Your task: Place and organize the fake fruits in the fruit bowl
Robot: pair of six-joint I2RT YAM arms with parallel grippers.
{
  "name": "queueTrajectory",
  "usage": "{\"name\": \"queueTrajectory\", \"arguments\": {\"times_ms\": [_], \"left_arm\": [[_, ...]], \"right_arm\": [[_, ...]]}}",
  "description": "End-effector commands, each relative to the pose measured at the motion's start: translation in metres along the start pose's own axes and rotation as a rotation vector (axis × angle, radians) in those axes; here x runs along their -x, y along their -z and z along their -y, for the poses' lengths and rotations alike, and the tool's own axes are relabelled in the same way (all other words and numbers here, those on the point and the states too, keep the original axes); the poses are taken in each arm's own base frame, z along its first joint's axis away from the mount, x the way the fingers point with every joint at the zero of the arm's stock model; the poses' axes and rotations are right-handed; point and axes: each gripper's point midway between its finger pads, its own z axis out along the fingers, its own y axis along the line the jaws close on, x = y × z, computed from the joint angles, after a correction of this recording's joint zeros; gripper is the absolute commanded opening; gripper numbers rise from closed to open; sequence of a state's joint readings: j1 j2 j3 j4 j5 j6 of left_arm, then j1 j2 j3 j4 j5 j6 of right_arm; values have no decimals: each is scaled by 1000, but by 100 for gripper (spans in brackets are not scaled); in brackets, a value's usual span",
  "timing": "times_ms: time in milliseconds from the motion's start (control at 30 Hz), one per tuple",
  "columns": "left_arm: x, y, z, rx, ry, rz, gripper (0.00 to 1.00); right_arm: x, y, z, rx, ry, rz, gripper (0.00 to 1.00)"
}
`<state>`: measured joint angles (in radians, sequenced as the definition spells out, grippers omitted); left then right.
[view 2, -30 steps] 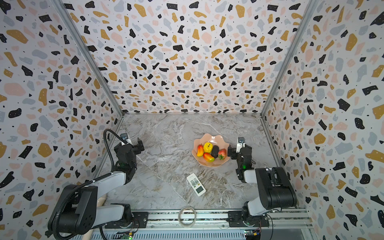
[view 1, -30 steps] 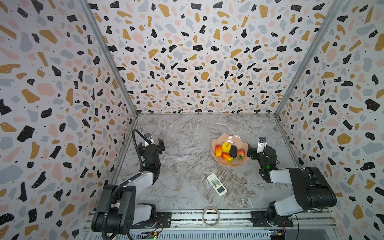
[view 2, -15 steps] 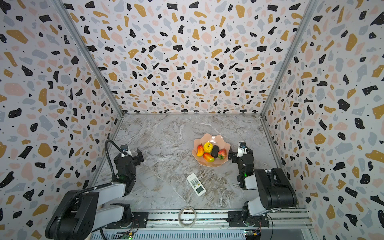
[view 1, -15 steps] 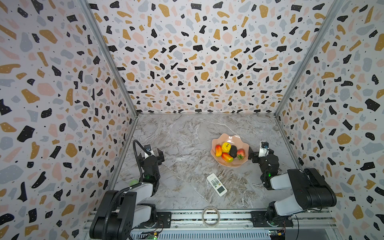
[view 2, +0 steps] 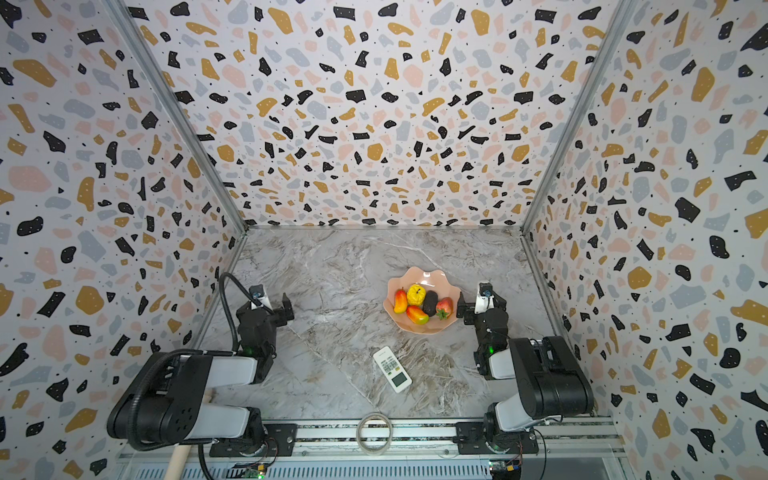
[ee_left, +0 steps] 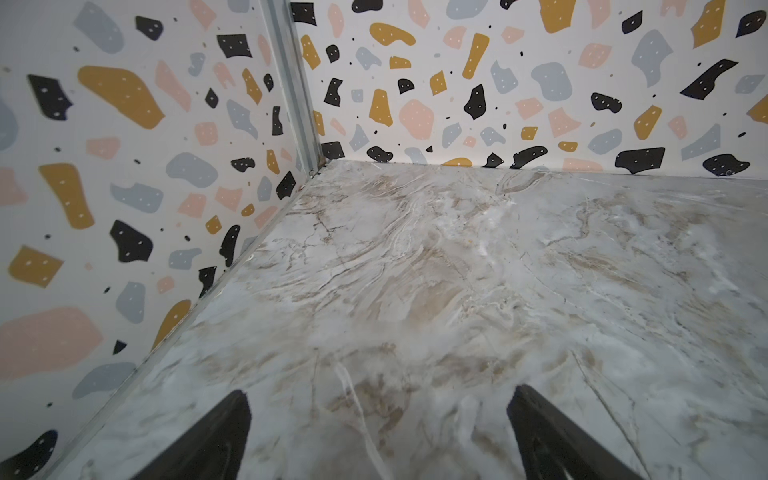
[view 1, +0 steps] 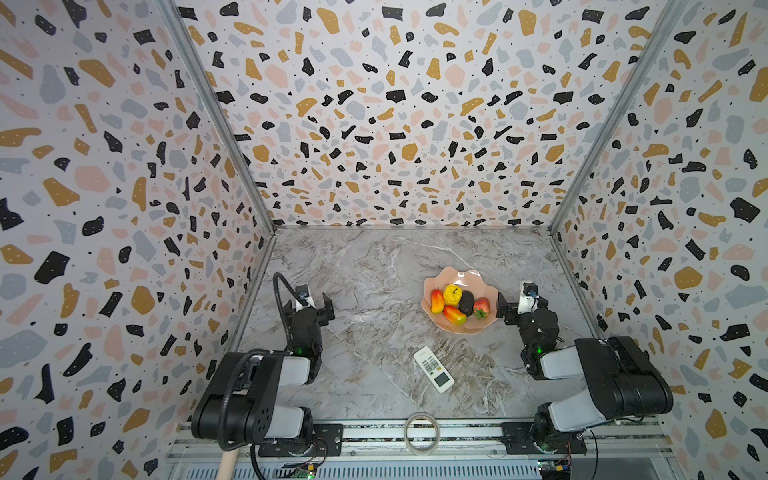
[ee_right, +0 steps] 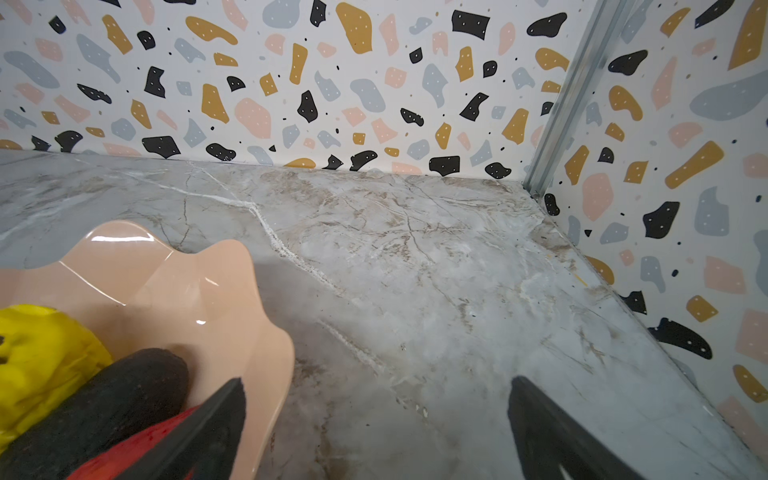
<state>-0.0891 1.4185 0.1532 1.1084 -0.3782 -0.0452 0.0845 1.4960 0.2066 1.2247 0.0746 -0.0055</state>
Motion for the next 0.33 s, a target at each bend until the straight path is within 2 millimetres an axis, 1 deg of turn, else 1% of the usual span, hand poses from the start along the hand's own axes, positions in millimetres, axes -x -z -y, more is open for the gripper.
{"name": "queueTrajectory", "arguments": {"times_ms": [0,100,167,300], "left_arm": [[30,0,-3,24,49,96,99],[35,6,-4,28,65,153,100],[31,2,-3,30,47,107,100],[32,4,-3,30,49,117,100]], "right_arm": [[7,0,1,-1,0,26,99],[8,-1,1,-1,1,28,99],[7,-2,1,0,1,24,99],[8,0,1,-1,1,29,99]]}}
